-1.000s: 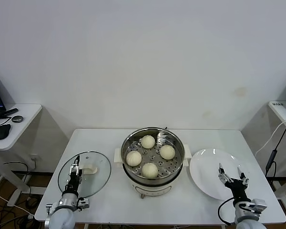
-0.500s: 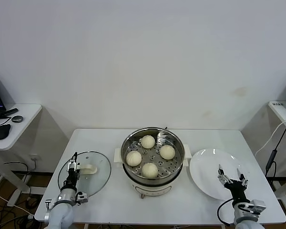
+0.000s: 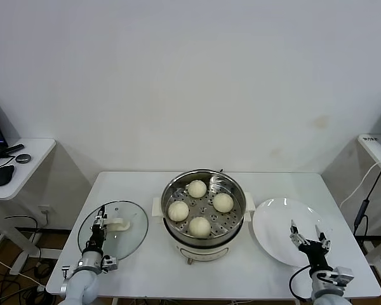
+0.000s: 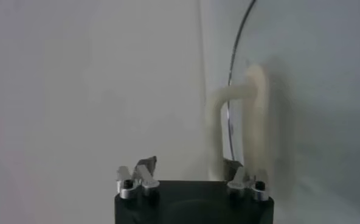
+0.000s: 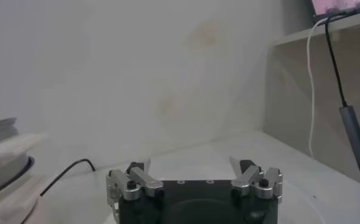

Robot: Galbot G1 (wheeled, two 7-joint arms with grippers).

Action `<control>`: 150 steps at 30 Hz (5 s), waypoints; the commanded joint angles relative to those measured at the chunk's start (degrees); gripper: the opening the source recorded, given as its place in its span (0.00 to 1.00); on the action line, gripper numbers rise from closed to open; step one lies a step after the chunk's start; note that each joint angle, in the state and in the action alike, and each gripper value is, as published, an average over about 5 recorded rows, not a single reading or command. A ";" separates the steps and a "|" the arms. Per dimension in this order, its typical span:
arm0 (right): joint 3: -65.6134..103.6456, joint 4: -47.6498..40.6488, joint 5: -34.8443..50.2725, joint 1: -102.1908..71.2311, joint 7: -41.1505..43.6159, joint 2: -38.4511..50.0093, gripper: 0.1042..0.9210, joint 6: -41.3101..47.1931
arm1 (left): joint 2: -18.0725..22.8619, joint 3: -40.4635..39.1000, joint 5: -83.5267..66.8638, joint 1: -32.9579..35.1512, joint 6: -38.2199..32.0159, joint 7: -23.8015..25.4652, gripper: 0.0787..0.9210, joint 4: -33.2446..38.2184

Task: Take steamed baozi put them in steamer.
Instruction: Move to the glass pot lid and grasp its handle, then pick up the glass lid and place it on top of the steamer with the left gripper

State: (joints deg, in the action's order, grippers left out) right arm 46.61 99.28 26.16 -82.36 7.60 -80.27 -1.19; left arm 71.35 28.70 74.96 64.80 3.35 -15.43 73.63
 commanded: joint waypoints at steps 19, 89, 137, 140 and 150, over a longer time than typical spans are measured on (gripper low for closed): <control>-1.25 0.29 -0.15 0.83 -0.07 -0.29 0.88 0.73 | 0.84 -1.54 -1.06 4.64 26.53 10.15 0.11 20.93; -0.83 3.23 -5.77 -1.25 0.43 -4.11 0.88 2.06 | 17.77 -38.62 19.26 -11.92 36.37 32.42 0.11 25.31; -2.59 1.43 -6.70 -0.51 0.48 -5.09 0.88 1.40 | 14.40 -38.43 12.63 -8.31 36.09 31.05 0.17 32.22; -2.63 1.38 -6.77 -0.43 0.48 -5.10 0.88 1.41 | 13.35 -38.52 11.39 -6.95 35.86 32.61 0.28 36.16; -2.55 1.08 -7.25 -0.30 0.37 -5.37 0.88 1.26 | 8.93 -40.83 9.98 1.28 36.10 38.84 0.62 52.51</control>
State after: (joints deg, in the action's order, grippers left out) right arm 44.04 100.52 19.04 -82.70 8.06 -85.54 0.18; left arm 83.78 -10.80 87.59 59.61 39.41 19.21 110.99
